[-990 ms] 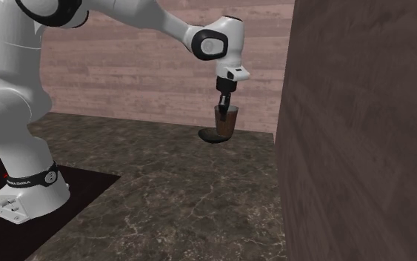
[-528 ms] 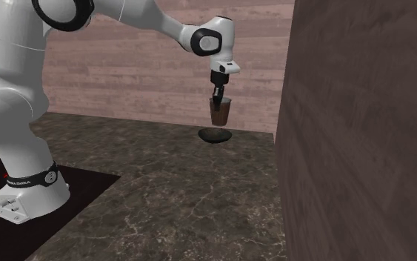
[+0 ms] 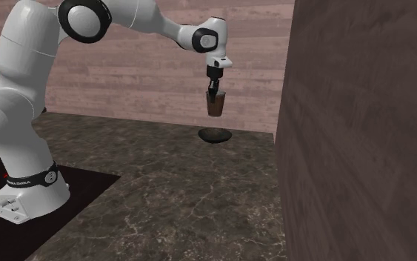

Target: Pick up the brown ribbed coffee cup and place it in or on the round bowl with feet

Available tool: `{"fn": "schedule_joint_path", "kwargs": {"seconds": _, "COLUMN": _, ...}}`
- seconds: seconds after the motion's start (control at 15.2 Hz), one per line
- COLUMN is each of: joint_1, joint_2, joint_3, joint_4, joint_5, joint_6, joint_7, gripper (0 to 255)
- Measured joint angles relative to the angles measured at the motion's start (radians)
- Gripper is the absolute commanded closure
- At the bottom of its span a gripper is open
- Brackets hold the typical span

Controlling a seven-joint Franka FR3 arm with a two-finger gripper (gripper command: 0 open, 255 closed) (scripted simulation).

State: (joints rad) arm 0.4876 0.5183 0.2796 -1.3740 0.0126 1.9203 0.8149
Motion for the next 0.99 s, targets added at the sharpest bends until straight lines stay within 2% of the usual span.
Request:
{"fn": "schedule_joint_path", "kwargs": {"seconds": 0.33, "joint_1": 0.019, "joint_2": 0.028, "joint_3": 0.001, "joint_4": -0.012, "joint_5": -0.008, "joint_6": 0.041, "joint_7": 0.019, "gripper": 255}}
{"fn": "schedule_joint_path", "kwargs": {"seconds": 0.99, "joint_1": 0.018, "joint_2": 0.066, "joint_3": -0.005, "joint_4": -0.093, "joint_5": -0.014, "joint_6": 0.158, "joint_7": 0.011, "gripper": 255}}
